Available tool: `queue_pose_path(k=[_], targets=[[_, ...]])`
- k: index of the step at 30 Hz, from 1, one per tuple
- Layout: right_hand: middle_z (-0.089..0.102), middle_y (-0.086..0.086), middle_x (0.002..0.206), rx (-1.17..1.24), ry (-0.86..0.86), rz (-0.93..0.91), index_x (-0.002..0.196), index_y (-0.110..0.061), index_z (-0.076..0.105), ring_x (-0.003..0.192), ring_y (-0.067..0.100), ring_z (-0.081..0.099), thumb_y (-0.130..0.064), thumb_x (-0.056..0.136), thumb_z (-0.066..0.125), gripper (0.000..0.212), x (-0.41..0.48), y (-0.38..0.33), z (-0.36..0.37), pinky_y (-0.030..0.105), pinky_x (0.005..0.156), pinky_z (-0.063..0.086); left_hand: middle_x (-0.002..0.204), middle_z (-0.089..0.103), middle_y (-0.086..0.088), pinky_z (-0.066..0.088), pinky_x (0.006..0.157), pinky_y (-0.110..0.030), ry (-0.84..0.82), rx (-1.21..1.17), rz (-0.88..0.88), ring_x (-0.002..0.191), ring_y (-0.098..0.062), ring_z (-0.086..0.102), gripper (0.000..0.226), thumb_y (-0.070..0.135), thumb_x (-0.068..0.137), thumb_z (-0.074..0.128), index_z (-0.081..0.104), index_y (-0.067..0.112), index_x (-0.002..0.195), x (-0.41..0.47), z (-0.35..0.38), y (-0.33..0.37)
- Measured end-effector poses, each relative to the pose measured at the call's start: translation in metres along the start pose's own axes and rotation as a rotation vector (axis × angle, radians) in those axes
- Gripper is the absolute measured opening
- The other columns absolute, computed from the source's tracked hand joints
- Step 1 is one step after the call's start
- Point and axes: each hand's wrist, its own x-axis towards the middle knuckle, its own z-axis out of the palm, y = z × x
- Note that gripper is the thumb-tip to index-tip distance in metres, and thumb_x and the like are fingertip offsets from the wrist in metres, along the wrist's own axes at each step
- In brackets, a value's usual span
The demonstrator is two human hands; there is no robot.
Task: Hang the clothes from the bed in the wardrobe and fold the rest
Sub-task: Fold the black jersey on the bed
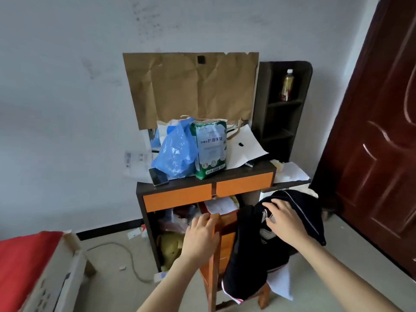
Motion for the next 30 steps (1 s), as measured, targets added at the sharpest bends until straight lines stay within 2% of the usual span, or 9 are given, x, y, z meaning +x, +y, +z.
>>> queue_pose_path(k=[3,7,11,16,21,24,26,28,30], targets=[[0.031,0.002,0.147,-0.031,-0.06,-0.041,0.145,-0.024,0.031,0.136,0.021,0.026,-0.031,0.094,0.049,0.055,0.029,0.017,0.002,0.03,0.101,0.036,0.148,0.03,0.003,0.027,0.107,-0.033,-0.001,0.032,-0.015,0.136,-0.019,0.023,0.046,0.03,0.095,0.039,0.034,0.025,0.141,0.031,0.012,0.018],[0.017,0.002,0.155,-0.105,-0.154,-0.184,0.149,-0.027,0.019,0.142,0.022,0.015,-0.039,0.093,0.05,0.065,0.056,0.031,0.014,0.036,0.108,0.027,0.149,0.027,0.001,0.023,0.109,-0.036,-0.045,0.099,-0.087,0.139,-0.019,0.018,0.048,0.032,0.096,0.038,0.03,0.025,0.143,0.055,0.034,0.035],[0.007,0.002,0.158,-0.089,-0.233,-0.303,0.148,-0.033,0.02,0.145,0.022,0.006,-0.036,0.094,0.048,0.061,0.07,0.038,0.032,0.04,0.113,0.016,0.152,0.025,-0.001,0.024,0.109,-0.038,-0.055,0.194,-0.181,0.14,-0.023,0.016,0.048,0.035,0.095,0.037,0.031,0.025,0.142,0.064,0.048,0.041],[0.028,-0.011,0.152,-0.073,-0.201,-0.43,0.146,-0.037,0.025,0.14,0.012,0.018,-0.026,0.1,0.038,0.05,0.067,0.044,0.053,0.035,0.113,0.011,0.154,0.022,0.001,0.029,0.107,-0.036,-0.045,0.181,-0.213,0.141,-0.022,0.016,0.05,0.035,0.094,0.039,0.033,0.024,0.142,0.067,0.055,0.039],[0.039,-0.003,0.148,0.012,-0.149,-0.437,0.141,-0.029,0.04,0.14,0.016,0.027,-0.019,0.098,0.044,0.044,0.066,0.041,0.053,0.032,0.115,0.016,0.153,0.025,0.001,0.033,0.104,-0.035,-0.019,0.172,-0.261,0.14,-0.022,0.016,0.048,0.036,0.093,0.041,0.038,0.024,0.139,0.066,0.058,0.04],[0.048,0.008,0.14,0.094,-0.023,-0.432,0.132,-0.018,0.054,0.135,0.026,0.038,-0.007,0.094,0.049,0.039,0.061,0.035,0.055,0.034,0.114,0.023,0.153,0.024,0.001,0.031,0.106,-0.036,-0.021,0.153,-0.266,0.141,-0.022,0.013,0.047,0.037,0.093,0.041,0.038,0.024,0.139,0.065,0.057,0.04],[0.049,0.007,0.14,0.05,-0.043,-0.436,0.131,-0.017,0.056,0.135,0.024,0.038,-0.008,0.095,0.046,0.038,0.058,0.032,0.052,0.031,0.109,0.031,0.154,0.022,0.0,0.03,0.107,-0.038,-0.042,0.139,-0.267,0.142,-0.023,0.011,0.048,0.041,0.094,0.04,0.038,0.025,0.139,0.066,0.057,0.039],[0.055,0.001,0.133,-0.031,-0.041,-0.47,0.129,-0.021,0.056,0.13,0.019,0.043,-0.011,0.097,0.042,0.036,0.054,0.032,0.045,0.028,0.096,0.042,0.155,0.02,0.001,0.027,0.109,-0.04,-0.067,0.092,-0.289,0.143,-0.022,0.008,0.051,0.049,0.095,0.037,0.036,0.027,0.141,0.067,0.057,0.038],[0.067,0.002,0.11,0.023,0.062,-0.474,0.116,-0.017,0.065,0.105,0.018,0.061,-0.009,0.091,0.052,0.029,0.047,0.028,0.024,0.024,0.072,0.049,0.156,0.017,0.001,0.025,0.11,-0.043,-0.095,0.034,-0.31,0.144,-0.022,0.005,0.056,0.056,0.094,0.033,0.035,0.029,0.142,0.067,0.056,0.037]])
